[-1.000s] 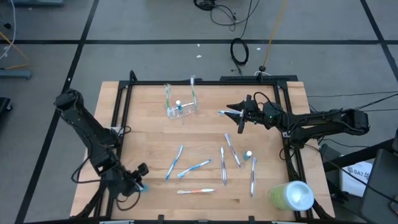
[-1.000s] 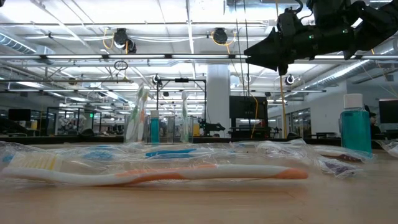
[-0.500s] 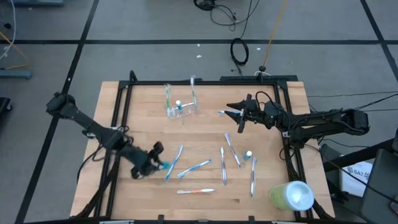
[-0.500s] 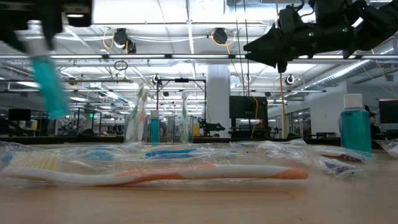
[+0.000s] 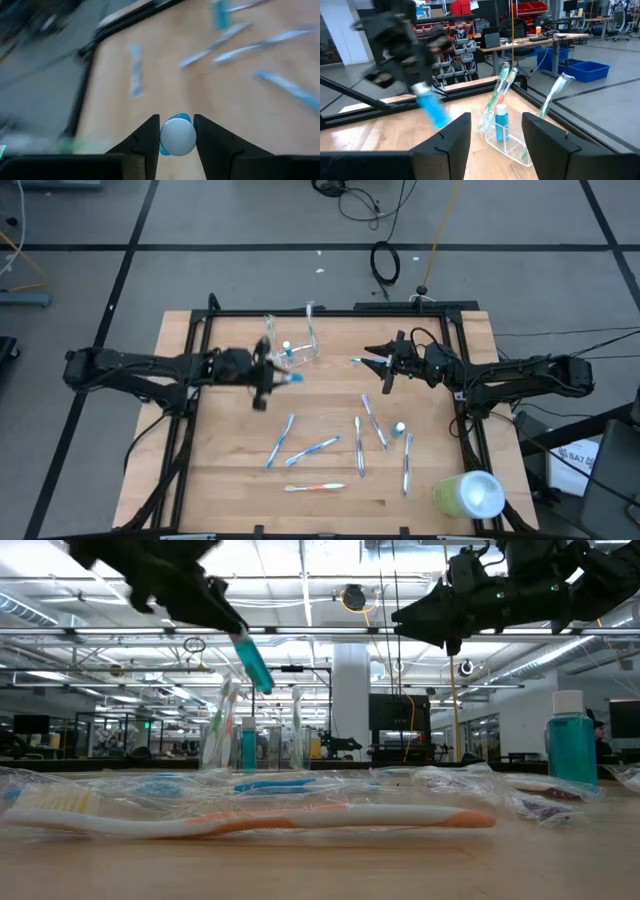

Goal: Pick & Place toothbrushing station
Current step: Put the left mouthwash into the transparent organizer

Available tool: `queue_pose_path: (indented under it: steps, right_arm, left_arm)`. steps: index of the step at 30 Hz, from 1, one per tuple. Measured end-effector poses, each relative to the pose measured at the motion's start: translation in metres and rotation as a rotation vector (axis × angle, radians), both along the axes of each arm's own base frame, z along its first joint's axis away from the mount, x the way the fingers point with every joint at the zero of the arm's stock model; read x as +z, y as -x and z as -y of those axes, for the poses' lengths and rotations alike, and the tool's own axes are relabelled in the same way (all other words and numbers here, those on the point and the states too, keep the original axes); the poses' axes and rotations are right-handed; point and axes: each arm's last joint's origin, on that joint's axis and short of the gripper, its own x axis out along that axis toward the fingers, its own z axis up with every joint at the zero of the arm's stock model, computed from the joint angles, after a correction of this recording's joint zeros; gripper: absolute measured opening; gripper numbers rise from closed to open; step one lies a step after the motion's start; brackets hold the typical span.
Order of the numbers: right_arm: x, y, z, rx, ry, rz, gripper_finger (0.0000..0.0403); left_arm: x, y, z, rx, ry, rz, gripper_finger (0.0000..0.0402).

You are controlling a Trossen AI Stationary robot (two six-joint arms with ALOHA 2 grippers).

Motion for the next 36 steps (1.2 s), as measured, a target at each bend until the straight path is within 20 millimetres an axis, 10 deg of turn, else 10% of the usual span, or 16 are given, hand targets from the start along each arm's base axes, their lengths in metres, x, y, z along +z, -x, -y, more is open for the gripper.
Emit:
queue_pose_path:
  steps: [12,36]
  right_arm:
    - [0.0,0.0,0.0,-0.002,0.001,0.0,0.0169]
    - [-0.002,0.0,0.0,-0.003,-0.006,-0.015,0.0169]
  left_arm:
    - [-0.007,-0.005,-0.061,0.503,0.362,0.174,0.0118]
    - [-0.045,-0.022,-0.079,0.754,0.39,0.103,0.0118]
